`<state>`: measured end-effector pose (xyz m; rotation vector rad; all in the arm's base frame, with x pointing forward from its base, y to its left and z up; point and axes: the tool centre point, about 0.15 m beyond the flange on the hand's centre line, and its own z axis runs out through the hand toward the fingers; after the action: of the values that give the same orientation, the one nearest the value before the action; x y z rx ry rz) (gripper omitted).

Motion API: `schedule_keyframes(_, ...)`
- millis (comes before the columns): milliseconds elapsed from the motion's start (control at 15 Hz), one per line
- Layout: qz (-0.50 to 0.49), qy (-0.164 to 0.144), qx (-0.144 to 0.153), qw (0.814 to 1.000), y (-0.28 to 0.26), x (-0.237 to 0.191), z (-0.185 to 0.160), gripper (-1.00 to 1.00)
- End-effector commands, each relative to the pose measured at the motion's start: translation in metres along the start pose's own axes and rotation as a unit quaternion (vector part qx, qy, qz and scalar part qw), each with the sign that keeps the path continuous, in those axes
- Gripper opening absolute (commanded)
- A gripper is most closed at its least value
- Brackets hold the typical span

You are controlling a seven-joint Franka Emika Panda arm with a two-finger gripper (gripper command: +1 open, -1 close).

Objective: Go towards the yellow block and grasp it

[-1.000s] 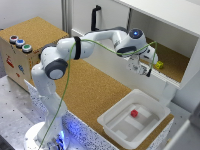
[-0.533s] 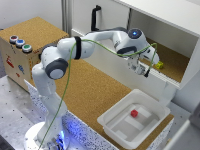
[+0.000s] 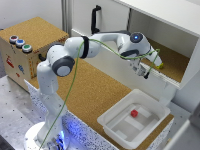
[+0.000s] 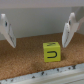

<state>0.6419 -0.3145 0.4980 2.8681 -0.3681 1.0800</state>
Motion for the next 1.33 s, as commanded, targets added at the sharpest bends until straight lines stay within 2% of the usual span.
schedule_keyframes(0,0.023,-0.05,0.016,0.998,0.012,0.046,0.04,1.0)
schedule_keyframes(133,0.025,-0.049,0.016,0.998,0.012,0.045,0.035,1.0)
schedule_keyframes(400,0.03,-0.078,0.023,0.996,0.011,0.035,0.042,1.0)
schedule_keyframes(600,0.028,-0.098,0.013,0.995,0.011,0.021,0.056,1.0)
schedule_keyframes(667,0.029,-0.094,0.008,0.995,0.012,0.021,0.056,-1.0)
schedule_keyframes(933,0.014,-0.078,-0.012,0.997,0.02,0.03,0.066,-1.0)
schedule_keyframes(1133,-0.007,-0.08,-0.022,0.997,0.023,0.038,0.082,-1.0)
schedule_keyframes(1267,-0.007,-0.087,-0.016,0.996,0.023,0.035,0.085,-1.0)
